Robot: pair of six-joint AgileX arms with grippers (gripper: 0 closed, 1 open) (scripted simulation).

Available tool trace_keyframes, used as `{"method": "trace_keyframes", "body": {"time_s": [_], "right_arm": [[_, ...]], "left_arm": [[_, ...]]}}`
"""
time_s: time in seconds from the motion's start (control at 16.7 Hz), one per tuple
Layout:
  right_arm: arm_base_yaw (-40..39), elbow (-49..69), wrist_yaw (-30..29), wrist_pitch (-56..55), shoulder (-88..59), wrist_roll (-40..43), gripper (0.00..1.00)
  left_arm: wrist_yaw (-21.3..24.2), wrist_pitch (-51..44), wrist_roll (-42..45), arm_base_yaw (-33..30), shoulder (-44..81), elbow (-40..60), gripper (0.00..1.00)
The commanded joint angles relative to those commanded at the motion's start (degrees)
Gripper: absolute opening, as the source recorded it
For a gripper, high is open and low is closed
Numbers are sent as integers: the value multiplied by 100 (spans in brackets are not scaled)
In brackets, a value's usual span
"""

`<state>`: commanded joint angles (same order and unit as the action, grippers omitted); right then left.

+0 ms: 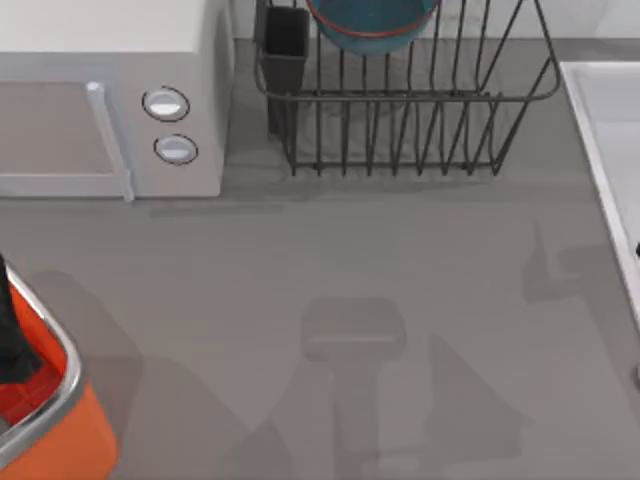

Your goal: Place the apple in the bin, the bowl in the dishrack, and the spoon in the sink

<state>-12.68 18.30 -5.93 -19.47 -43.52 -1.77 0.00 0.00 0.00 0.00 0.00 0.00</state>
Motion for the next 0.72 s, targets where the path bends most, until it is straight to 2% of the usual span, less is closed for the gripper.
{"method": "trace_keyframes", "body": {"time_s": [0.36, 0.72], "right_arm": [[388, -855, 770, 842, 3126, 101, 100], [1245, -1805, 611, 1923, 4331, 173, 100]], "left_arm": [[0, 0, 0, 0, 0, 0, 100], [0, 0, 0, 0, 0, 0, 100]]}}
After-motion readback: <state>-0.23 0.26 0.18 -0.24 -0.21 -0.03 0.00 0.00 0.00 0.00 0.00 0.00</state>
